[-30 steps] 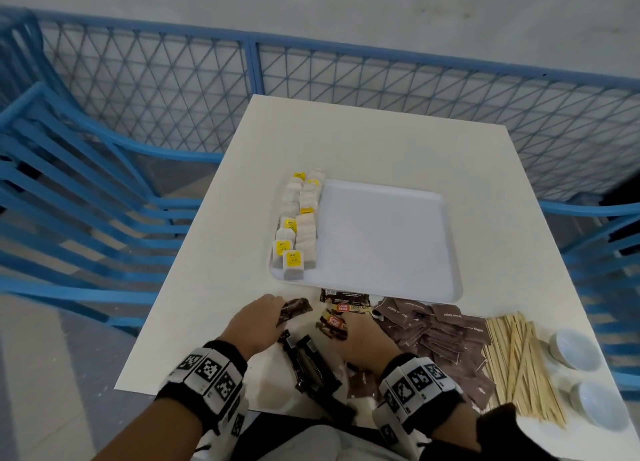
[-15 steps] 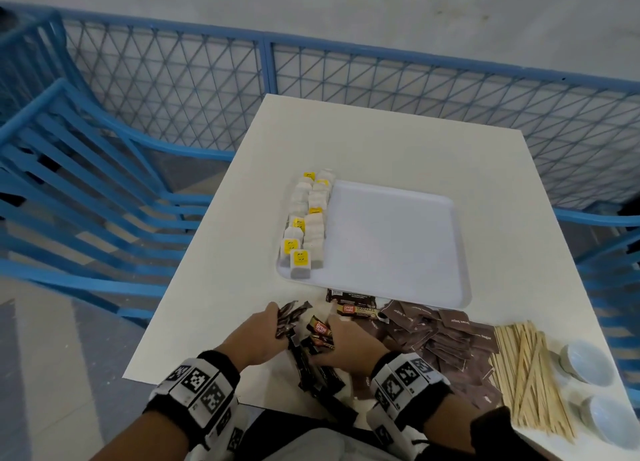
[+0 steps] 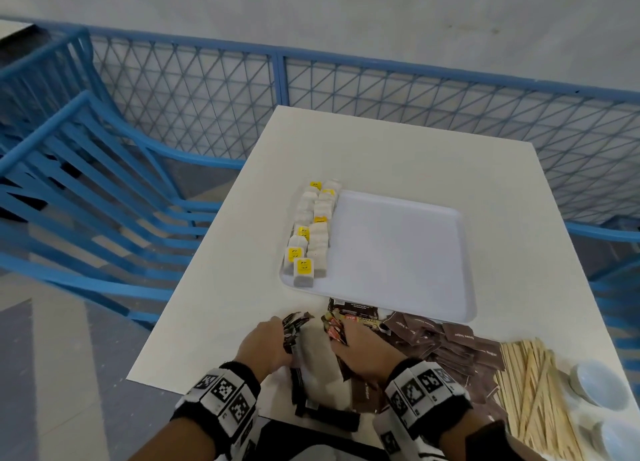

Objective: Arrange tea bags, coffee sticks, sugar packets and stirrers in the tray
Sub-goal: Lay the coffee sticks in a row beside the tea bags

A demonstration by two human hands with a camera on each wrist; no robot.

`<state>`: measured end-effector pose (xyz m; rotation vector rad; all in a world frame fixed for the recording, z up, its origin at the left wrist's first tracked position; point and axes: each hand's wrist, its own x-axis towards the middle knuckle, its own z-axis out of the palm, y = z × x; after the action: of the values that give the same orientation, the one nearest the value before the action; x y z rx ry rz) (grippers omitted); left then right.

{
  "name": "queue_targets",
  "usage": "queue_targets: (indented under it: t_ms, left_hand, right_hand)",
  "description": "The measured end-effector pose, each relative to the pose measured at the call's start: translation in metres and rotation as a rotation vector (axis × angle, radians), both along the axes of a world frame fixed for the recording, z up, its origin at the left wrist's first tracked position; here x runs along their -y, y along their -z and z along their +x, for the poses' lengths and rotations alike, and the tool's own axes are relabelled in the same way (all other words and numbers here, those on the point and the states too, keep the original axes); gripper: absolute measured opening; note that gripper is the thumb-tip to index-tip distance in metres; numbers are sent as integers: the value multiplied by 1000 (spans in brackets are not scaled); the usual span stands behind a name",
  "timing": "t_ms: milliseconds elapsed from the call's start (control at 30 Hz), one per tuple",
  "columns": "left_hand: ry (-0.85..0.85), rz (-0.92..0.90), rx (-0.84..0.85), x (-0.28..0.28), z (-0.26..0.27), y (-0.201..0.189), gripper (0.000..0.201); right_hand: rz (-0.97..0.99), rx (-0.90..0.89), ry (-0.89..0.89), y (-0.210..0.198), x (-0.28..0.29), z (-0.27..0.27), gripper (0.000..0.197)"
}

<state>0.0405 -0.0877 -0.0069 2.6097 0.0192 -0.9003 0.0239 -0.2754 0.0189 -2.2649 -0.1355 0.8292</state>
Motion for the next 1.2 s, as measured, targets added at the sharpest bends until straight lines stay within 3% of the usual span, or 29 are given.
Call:
queue_targets:
  t_ms: [167,400,600,633,733,833,933,1067,1133,1200]
  left_hand:
    - [44,-36,-2,1,-3,-10,25]
    - [-450,-710,-110,7,0,-45,17]
    - [-533,-1053,-165,37,6,-73,17]
    - [-553,-1091,-146,43,6,-78,11]
    - [-634,-1235,-127,55,10,-87,18]
    - [-690,-1358,-147,65,11,-94,22]
    - [-707,-1391,-128,75,13,-100,26]
    - [-669,-1354,-118,83,15,-105,40]
    - [-634,-1330,-118,83,15,-105,46]
    - [-605,-1298,-120,82,14,-103,47]
  right_hand:
    - [184,-132,154,-4,8,1,14]
    - [407,-68,240,-21,10,3,16]
    - [405,118,161,-43,12,12,26]
    - [408,149,173,-47,12,15,26]
    - [490,172,236,-62,14,21,28]
    - [535,204,272,-68,13,30,43]
    - [452,276,282,-71,14,37,62]
    - [64,439,245,-67,11,39,69]
    - [64,482,256,-65,9,37,91]
    - [117,463,277,-64,6,35,95]
